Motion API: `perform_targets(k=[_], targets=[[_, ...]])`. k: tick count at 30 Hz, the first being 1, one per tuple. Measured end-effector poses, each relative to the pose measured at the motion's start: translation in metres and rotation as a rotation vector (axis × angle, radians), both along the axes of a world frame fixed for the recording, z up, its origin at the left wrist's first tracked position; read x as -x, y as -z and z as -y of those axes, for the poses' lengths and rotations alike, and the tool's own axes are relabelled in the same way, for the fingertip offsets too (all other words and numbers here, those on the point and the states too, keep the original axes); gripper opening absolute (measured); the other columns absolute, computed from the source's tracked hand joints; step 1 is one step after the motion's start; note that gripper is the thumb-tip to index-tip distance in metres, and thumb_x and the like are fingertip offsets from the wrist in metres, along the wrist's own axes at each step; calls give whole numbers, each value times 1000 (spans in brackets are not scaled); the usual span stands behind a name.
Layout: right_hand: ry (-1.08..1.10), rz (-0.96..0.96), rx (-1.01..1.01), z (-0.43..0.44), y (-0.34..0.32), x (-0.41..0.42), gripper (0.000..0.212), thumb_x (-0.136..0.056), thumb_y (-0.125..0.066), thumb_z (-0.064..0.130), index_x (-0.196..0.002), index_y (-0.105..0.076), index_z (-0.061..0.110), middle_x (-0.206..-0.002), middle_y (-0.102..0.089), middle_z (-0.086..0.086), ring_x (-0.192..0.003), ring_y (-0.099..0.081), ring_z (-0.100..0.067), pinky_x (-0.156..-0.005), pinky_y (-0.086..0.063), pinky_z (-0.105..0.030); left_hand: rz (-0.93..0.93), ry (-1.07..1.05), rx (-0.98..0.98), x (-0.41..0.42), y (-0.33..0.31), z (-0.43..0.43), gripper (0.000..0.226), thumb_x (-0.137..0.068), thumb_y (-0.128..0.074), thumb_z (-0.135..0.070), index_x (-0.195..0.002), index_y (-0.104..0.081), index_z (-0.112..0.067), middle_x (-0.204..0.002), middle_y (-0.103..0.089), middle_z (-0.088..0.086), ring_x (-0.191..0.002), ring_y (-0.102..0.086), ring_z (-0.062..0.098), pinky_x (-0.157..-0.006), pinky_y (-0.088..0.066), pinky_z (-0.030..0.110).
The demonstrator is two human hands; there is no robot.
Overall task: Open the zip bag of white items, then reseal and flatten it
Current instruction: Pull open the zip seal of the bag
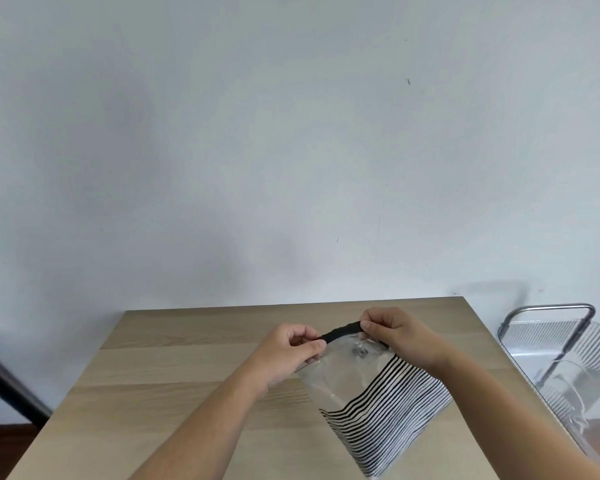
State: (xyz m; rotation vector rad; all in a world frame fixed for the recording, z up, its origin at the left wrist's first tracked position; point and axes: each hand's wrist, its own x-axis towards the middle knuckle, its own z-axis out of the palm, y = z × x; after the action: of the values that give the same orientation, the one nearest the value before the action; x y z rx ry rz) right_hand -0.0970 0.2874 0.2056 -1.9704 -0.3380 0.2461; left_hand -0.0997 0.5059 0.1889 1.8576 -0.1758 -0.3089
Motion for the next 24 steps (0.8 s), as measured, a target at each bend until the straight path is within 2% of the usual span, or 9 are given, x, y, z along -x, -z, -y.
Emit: perform_targets(k=[3, 5, 8, 11, 14, 16, 17, 20, 24], targets=[[43, 99, 67, -4, 3, 1, 30, -95, -53, 21, -67, -61, 24, -62, -53, 3, -60, -43, -11, -60, -35, -28, 86, -30, -47, 4, -1, 13, 19, -78, -70, -37, -75, -68, -18, -65, -58, -7, -61, -51, 7, -60, -40, 22], [60, 108, 28, -2, 6, 4, 26, -95, -53, 20, -71, -64, 22, -65, -57, 2, -63, -47, -11, -64, -38, -30, 129, -61, -9, 5, -3, 21, 17, -78, -71, -33, -73, -67, -16, -63, -55, -6, -60, -48, 8, -60, -38, 25], [53, 59, -23, 5, 9, 11, 16, -92, -56, 16, -84, -69, 20, -73, -65, 5, -69, -55, -7, -70, -42, -25, 116, -25, 90, 5, -7, 22, 12, -80, -70, -26, -70, -68, -22, -66, -62, -7, -65, -55, 7, -64, -42, 22], [67, 41, 54, 12, 12, 15, 17, -89, -61, 16, -78, -71, 23, -70, -69, 12, -61, -56, 6, -68, -40, -22, 72, 5, 163, 3, -9, 14, 10, -80, -71, -23, -70, -69, -23, -70, -67, -6, -74, -62, 9, -73, -48, 24], [93, 61, 93, 13, 13, 15, 11, -86, -66, 22, -77, -73, 24, -84, -72, 9, -77, -61, 5, -79, -40, -22, 41, 51, 185, 3, -10, 8, 9, -79, -72, -22, -70, -69, -22, -69, -68, -9, -72, -62, 6, -70, -49, 18], [85, 76, 104, 11, 12, 16, 9, -85, -67, 22, -78, -72, 26, -91, -70, 10, -83, -60, 6, -79, -37, -20, 20, 75, 191, 4, -11, 4, 10, -79, -72, -21, -69, -69, -23, -67, -69, -10, -70, -62, 4, -68, -50, 15], [84, 84, 108, 10, 11, 16, 11, -86, -67, 22, -77, -71, 27, -92, -69, 11, -80, -59, 2, -77, -37, -19, 14, 85, 177, 4, -11, 3, 10, -79, -72, -22, -69, -69, -23, -66, -68, -11, -68, -61, 2, -66, -49, 13], [95, 110, 97, 10, 6, 17, 17, -90, -61, 22, -75, -68, 27, -78, -71, 15, -60, -49, -13, -63, -40, -16, 16, 85, 78, 2, -11, -4, 14, -79, -72, -24, -66, -68, -25, -60, -63, -15, -61, -54, 0, -58, -43, 12], [91, 165, 110, 7, -5, 19, 20, -91, -59, 19, -73, -64, 23, -69, -70, 6, -69, -61, -6, -77, -46, -27, 42, 32, -11, -3, -10, -10, 23, -77, -74, -22, -57, -66, -29, -50, -53, -17, -54, -45, 1, -50, -34, 11]])
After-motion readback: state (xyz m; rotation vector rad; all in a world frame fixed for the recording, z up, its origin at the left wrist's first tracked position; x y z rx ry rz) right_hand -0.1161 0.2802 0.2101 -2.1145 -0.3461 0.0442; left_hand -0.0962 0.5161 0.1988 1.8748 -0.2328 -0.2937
